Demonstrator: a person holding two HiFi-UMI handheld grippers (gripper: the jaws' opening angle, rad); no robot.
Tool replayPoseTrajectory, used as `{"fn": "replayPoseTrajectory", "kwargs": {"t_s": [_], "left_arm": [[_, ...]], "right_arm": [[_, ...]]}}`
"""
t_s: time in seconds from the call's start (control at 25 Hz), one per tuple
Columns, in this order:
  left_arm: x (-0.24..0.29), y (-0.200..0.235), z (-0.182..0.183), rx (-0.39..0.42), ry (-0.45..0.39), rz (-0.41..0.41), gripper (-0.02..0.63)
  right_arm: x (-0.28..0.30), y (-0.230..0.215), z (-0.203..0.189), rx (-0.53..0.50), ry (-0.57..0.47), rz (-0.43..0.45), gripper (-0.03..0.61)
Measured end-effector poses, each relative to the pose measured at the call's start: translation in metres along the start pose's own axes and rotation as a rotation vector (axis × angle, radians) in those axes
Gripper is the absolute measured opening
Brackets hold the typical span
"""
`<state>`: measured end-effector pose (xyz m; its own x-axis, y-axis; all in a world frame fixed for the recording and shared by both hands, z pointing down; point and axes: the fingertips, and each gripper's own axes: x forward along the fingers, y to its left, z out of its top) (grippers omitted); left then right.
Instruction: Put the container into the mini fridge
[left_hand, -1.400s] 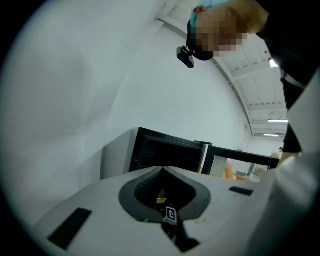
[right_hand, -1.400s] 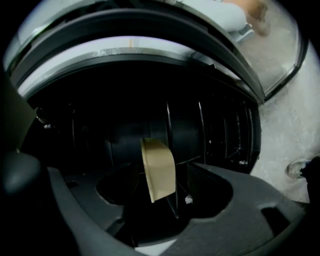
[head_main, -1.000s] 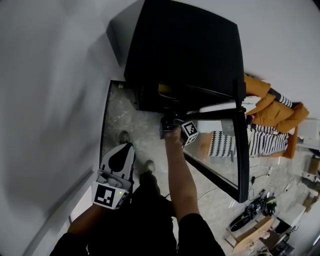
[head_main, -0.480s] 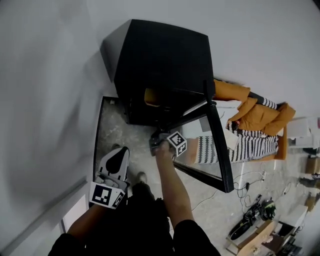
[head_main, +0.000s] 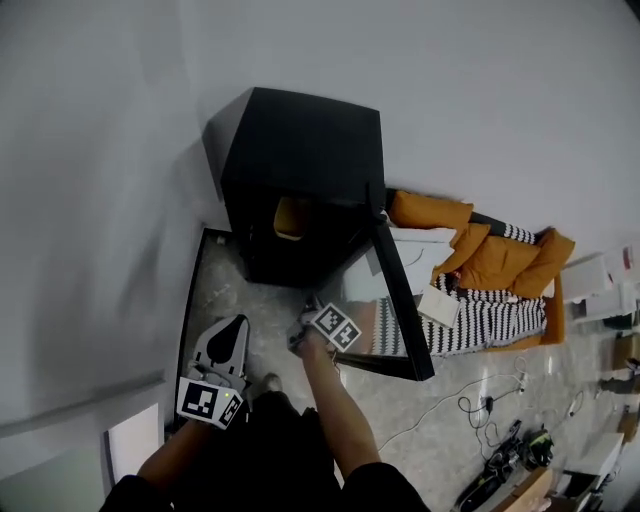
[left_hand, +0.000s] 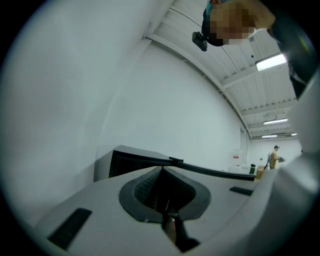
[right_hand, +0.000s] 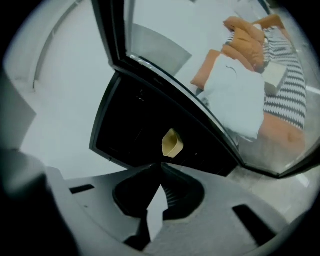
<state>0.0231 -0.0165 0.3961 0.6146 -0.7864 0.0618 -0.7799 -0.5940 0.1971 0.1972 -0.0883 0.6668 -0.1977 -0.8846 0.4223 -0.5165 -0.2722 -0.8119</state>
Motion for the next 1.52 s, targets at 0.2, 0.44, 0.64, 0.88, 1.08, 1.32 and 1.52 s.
{"fn": "replayPoseTrajectory", "kwargs": {"t_s": [0.2, 0.44, 0.64, 0.88, 1.08, 1.32, 1.52], "left_arm": [[-0.017, -0.015, 0.002, 0.014, 0.020, 0.047, 0.005], [-0.029, -0.015, 0.003, 0.036, 0.046, 0.070, 0.005], [-0.037, -0.003, 0.005, 0.060, 0.047, 0.066, 0.005], [-0.049, 0.016, 0.017, 0.062, 0.037, 0.049, 0.005], [-0.067, 0.038, 0.043, 0.082, 0.030, 0.064, 0.005], [-0.094, 0.058, 0.050, 0.093, 0.008, 0.090, 0.005], [-0.108, 0.069, 0.040, 0.061, 0.036, 0.095, 0.005]], "right_arm": [[-0.038, 0.009, -0.006, -0.200, 0.025, -0.026, 0.002], [-0.075, 0.035, -0.001, -0.439, 0.010, -0.045, 0.002], [-0.107, 0.075, 0.007, -0.597, -0.019, -0.045, 0.002], [-0.136, 0.129, 0.003, -0.694, -0.050, -0.042, 0.002], [-0.165, 0.174, -0.013, -0.799, -0.090, -0.027, 0.002], [-0.195, 0.210, -0.040, -0.840, -0.139, 0.025, 0.002], [-0.211, 0.225, -0.058, -0.829, -0.151, 0.067, 0.002]]}}
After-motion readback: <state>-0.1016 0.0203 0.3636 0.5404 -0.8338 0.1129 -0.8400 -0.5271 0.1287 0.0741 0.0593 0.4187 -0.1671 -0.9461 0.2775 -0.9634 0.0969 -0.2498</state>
